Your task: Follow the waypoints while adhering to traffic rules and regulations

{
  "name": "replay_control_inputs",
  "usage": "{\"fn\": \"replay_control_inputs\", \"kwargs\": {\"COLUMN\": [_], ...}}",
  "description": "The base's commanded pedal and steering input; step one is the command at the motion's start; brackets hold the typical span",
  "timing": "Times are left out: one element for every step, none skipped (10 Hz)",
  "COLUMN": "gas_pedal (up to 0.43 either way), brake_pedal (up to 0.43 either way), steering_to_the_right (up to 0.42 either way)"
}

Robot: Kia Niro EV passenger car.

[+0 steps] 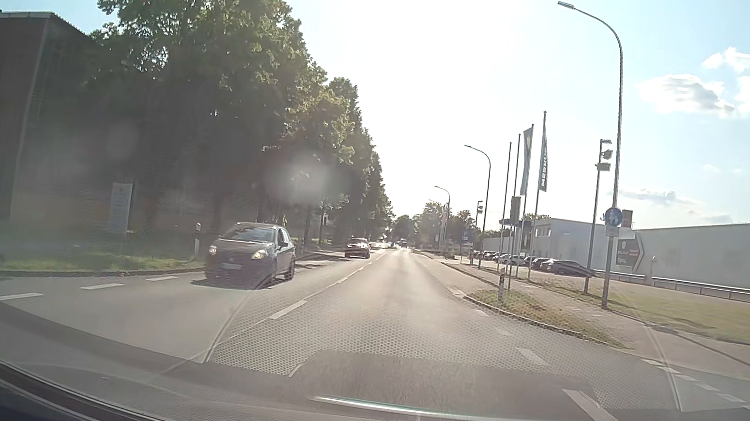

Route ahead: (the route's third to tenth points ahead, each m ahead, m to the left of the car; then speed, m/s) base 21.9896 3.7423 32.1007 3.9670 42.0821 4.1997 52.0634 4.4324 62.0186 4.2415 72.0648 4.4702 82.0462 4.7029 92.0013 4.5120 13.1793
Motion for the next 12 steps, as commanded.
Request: {"fn": "replay_control_inputs", "kwargs": {"gas_pedal": [0.157, 0.157, 0.157, 0.157, 0.157, 0.157, 0.157, 0.157, 0.157, 0.157, 0.157, 0.157], "brake_pedal": [0.006, 0.006, 0.006, 0.006, 0.006, 0.006, 0.006, 0.006, 0.006, 0.006, 0.006, 0.006], "steering_to_the_right": [-0.005, -0.004, -0.003, 0.001, 0.003, 0.003, 0.003, 0.003, 0.003, 0.003, 0.003, 0.003]}}
